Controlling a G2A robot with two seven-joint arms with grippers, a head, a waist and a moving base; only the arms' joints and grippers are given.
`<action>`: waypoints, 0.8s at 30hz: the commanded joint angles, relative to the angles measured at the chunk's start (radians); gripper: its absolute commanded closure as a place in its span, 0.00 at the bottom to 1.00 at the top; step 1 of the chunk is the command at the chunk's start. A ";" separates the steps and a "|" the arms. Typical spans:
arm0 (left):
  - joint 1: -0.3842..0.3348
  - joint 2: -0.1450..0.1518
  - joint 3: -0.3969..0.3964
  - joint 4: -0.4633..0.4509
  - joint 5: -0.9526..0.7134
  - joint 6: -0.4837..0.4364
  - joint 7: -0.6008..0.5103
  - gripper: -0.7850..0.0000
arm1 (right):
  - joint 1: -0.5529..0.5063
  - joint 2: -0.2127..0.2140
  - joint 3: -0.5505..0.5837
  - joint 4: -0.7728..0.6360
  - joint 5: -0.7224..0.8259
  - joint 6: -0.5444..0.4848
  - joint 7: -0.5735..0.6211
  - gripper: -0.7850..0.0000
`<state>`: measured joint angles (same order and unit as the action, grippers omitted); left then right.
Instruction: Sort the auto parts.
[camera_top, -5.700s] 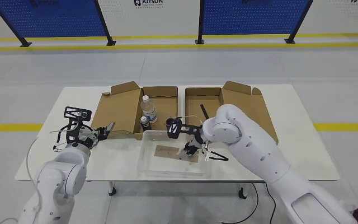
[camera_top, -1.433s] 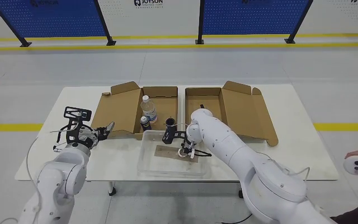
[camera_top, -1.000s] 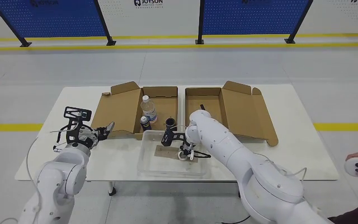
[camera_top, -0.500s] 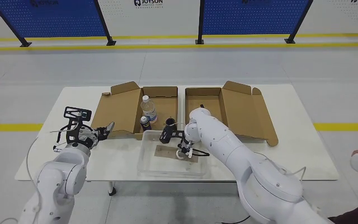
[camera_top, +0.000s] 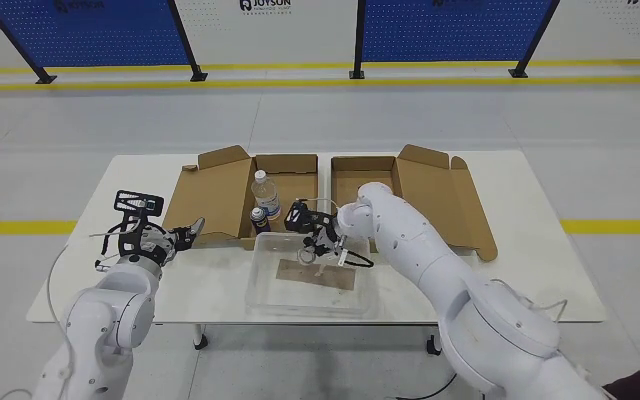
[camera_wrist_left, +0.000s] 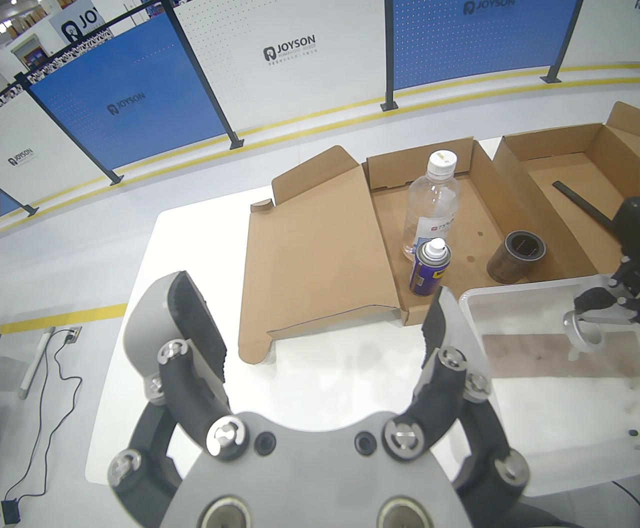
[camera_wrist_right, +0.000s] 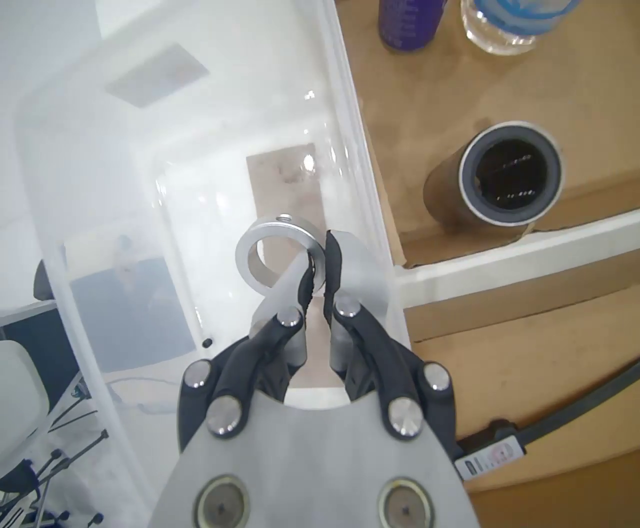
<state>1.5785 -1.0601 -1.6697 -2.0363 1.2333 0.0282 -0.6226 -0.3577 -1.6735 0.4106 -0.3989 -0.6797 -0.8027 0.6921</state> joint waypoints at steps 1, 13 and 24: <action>0.000 0.000 0.000 0.000 0.000 0.000 0.000 0.00 | -0.010 0.017 0.019 -0.023 0.011 -0.019 -0.038 1.00; 0.000 0.000 0.000 0.000 0.000 0.000 0.000 0.00 | -0.137 0.141 0.169 -0.255 0.063 -0.183 -0.281 1.00; 0.000 0.000 0.000 0.000 0.000 0.000 0.000 0.00 | -0.267 0.227 0.286 -0.470 0.041 -0.157 -0.303 1.00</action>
<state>1.5785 -1.0601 -1.6697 -2.0363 1.2333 0.0282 -0.6226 -0.6167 -1.4515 0.6882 -0.8495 -0.6360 -0.9726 0.3836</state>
